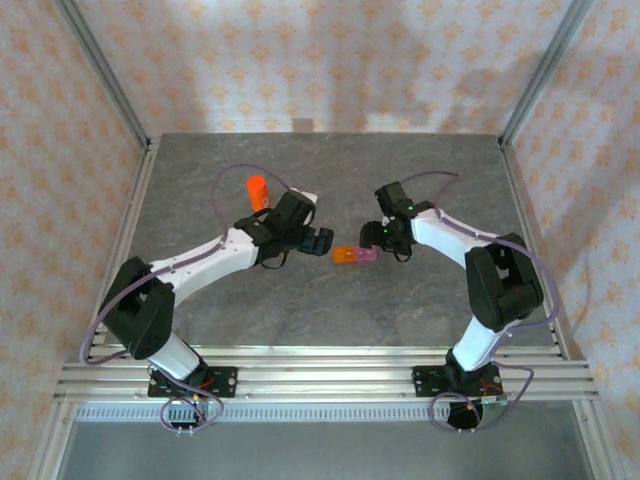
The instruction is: Sort the pills into containers
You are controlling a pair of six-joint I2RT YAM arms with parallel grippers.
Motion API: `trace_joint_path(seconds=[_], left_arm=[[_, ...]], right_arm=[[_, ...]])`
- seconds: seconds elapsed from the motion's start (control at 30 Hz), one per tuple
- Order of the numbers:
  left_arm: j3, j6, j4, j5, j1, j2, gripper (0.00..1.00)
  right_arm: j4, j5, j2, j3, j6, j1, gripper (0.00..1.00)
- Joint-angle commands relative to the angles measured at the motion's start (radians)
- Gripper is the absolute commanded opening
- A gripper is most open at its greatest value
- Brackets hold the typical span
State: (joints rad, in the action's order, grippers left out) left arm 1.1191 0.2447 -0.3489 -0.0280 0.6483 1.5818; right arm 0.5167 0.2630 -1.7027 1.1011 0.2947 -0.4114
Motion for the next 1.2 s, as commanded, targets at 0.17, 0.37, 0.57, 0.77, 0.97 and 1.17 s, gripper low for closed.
trace_joint_path(seconds=[0.17,0.37,0.57,0.77,0.97,1.17], left_arm=[[0.061,-0.156,-0.089,0.048,0.05,0.079,1.0],[0.078,-0.199,-0.092,0.036,0.069,0.114,1.0],[0.093,-0.249,-0.096,0.016,0.104,0.156,1.0],[0.098,-0.267,-0.085,-0.003,0.12,0.2,1.0],[0.119,-0.277,-0.08,0.021,0.12,0.243,1.0],[0.17,-0.292,-0.091,0.048,0.107,0.293,1.0]], right_arm=[[-0.051,0.007,-0.05,-0.045,0.023,0.005,0.76],[-0.065,0.007,-0.064,-0.065,0.024,0.004,0.76],[-0.066,0.005,-0.069,-0.072,0.019,0.004,0.76],[-0.061,0.001,-0.074,-0.073,0.011,0.004,0.76],[-0.061,0.002,-0.077,-0.076,0.011,0.004,0.75],[-0.061,0.006,-0.082,-0.08,0.01,0.004,0.75]])
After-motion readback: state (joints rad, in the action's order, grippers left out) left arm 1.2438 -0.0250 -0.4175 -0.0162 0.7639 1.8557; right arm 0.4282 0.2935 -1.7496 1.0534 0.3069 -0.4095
